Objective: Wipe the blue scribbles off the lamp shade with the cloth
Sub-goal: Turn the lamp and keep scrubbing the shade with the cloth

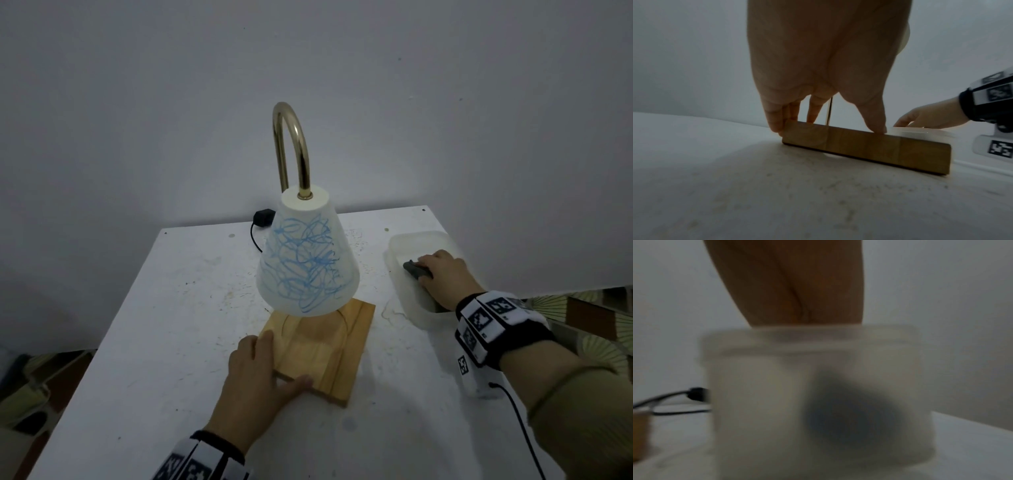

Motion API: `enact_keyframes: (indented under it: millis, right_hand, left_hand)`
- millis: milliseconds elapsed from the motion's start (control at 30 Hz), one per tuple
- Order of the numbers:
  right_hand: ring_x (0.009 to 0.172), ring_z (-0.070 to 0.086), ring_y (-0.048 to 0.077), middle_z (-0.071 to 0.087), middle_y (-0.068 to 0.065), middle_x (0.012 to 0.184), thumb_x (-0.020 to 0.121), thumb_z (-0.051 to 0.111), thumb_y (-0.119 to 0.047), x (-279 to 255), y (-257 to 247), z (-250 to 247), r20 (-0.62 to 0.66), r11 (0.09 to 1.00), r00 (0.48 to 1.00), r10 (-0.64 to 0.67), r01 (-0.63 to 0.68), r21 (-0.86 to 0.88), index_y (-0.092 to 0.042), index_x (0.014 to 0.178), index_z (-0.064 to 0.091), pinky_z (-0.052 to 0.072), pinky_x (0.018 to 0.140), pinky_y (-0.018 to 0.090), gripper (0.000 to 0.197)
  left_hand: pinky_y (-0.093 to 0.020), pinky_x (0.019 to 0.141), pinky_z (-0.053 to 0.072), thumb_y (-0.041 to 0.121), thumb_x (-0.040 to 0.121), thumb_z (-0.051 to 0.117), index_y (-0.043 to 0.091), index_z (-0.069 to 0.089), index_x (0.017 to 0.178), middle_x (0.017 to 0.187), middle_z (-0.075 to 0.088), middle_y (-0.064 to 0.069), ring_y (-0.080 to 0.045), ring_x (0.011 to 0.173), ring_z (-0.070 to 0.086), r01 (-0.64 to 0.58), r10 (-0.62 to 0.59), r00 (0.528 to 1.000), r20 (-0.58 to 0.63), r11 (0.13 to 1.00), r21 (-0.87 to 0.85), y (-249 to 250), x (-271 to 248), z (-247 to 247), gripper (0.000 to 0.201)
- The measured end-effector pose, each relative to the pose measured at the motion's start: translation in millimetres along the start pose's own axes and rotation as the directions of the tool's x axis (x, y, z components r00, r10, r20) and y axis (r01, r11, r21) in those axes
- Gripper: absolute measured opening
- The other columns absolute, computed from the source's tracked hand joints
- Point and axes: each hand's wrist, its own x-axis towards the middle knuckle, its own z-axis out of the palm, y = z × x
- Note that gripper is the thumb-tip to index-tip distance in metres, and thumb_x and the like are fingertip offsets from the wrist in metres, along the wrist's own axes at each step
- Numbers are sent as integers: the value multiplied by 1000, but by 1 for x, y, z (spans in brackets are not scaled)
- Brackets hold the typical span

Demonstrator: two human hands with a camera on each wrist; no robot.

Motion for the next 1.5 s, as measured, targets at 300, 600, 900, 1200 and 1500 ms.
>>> enact_keyframes:
  millis: [300, 600, 900, 1200, 1500]
  right_hand:
    - [115, 45, 32, 52, 10, 125, 90, 53, -22, -15, 1, 9, -147, 995, 987, -67, 77, 67, -12, 122, 56, 36, 88, 37, 34]
    - [113, 39, 34, 43, 11, 125, 88, 59, -30, -1, 3, 11, -58, 996, 994, 87, -89, -27, -14, 126, 51, 39, 91, 38, 42]
    - [98, 53, 36, 43, 17, 122, 94, 46, -17, 11, -2, 10, -89, 994, 994, 56, -64, -89, -2, 109, 49, 41, 77, 37, 22]
    - [80, 54, 17, 52, 3, 101, 88, 55, -18, -49, -41, -41, -384, 677, 914, 132, 200, 708, -12, 99, 52, 43, 69, 30, 12]
    - [96, 57, 4, 62, 1, 105, 89, 59, -24, -127, -110, -22, -499, 304, 864, 69, 458, 835, -16, 106, 65, 44, 84, 13, 20]
  left_hand:
    - [-32, 112, 24, 55, 81, 60, 20, 17, 148, 153, 15, -1, -21, 139, 22, -11, 19, 999, 48, 988, -152, -1, 1, -6, 87]
    - [-36, 114, 25, 53, 85, 55, 17, 17, 149, 155, 12, -3, -23, 141, 19, 42, -34, 998, 46, 982, -185, 2, -6, 2, 82]
    - [-36, 116, 22, 79, 62, 49, 20, 17, 147, 156, 6, 0, -22, 142, 16, -10, 34, 992, 119, 981, -195, 1, 2, -9, 108]
    - [-35, 115, 12, 57, 82, 59, 21, 4, 149, 158, -6, 1, -24, 143, 13, -81, 96, 982, 165, 992, -93, 16, 11, -12, 94]
    - [-33, 117, 7, 54, 84, 58, 13, -8, 149, 158, -12, -3, -21, 145, 4, -61, 73, 973, 219, 996, -60, 20, 11, -18, 101]
